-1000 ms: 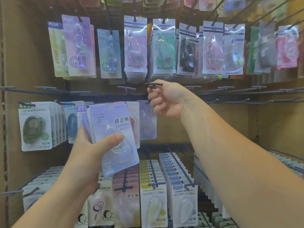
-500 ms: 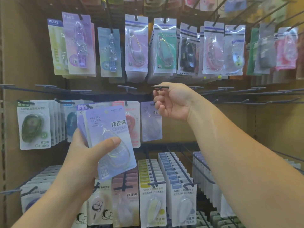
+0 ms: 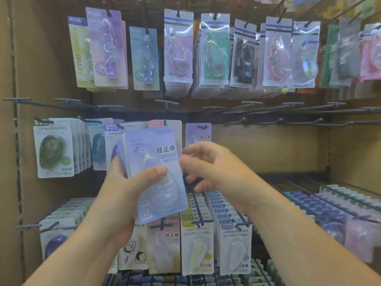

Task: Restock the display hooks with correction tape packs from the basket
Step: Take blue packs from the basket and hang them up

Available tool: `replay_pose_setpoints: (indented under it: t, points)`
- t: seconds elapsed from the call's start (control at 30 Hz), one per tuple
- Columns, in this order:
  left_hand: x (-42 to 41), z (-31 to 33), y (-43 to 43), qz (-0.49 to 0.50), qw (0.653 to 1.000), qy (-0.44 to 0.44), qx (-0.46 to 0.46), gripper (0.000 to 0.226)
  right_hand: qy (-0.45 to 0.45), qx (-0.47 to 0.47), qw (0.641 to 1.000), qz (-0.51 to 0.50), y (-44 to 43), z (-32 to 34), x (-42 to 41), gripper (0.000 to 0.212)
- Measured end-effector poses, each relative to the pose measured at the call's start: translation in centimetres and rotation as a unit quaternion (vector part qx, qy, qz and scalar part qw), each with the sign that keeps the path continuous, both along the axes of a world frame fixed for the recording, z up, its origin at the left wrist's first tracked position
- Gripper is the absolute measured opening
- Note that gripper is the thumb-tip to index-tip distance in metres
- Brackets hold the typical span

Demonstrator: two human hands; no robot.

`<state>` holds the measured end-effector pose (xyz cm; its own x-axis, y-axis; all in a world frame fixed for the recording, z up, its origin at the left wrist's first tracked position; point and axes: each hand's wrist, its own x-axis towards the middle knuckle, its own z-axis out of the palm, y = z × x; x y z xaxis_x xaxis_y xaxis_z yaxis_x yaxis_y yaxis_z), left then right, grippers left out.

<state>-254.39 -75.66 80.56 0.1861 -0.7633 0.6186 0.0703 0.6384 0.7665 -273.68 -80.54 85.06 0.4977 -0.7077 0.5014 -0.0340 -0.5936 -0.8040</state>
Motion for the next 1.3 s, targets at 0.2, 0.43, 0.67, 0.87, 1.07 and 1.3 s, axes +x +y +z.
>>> replay_pose_setpoints:
  t: [0.2, 0.43, 0.67, 0.87, 1.07, 1.3]
  points:
    - [-0.8, 0.0, -0.5, 0.035, 0.999, 0.014, 0.014, 0.097, -0.010, -0.050, 0.999, -0.003, 0.9, -2.5, 0.7, 0.032]
    - [-1.2, 0.0, 0.1, -0.009, 0.999, 0.022, 0.034, 0.070, -0.106, 0.041, 0.992, 0.061, 0.7, -3.0, 0.2, 0.024]
    - [-1.3, -0.2, -0.1, 0.063, 0.994, 0.076, 0.046, 0.078, -0.177, 0.053, 0.983, 0.022, -0.5, -3.5, -0.4, 0.017]
    - [-1.0, 0.0, 0.1, 0.086, 0.993, 0.071, 0.049, 0.077, -0.163, 0.037, 0.984, -0.055, -2.1, -3.6, -1.0, 0.015]
    - [-1.2, -0.3, 0.2, 0.086, 0.994, 0.058, 0.038, 0.076, -0.154, -0.004, 0.982, -0.105, -3.0, -3.8, -0.6, 0.013]
    - [-0.9, -0.7, 0.8, 0.086, 0.995, 0.045, 0.016, 0.066, -0.178, 0.002, 0.977, -0.116, -3.1, -4.2, -0.8, 0.012]
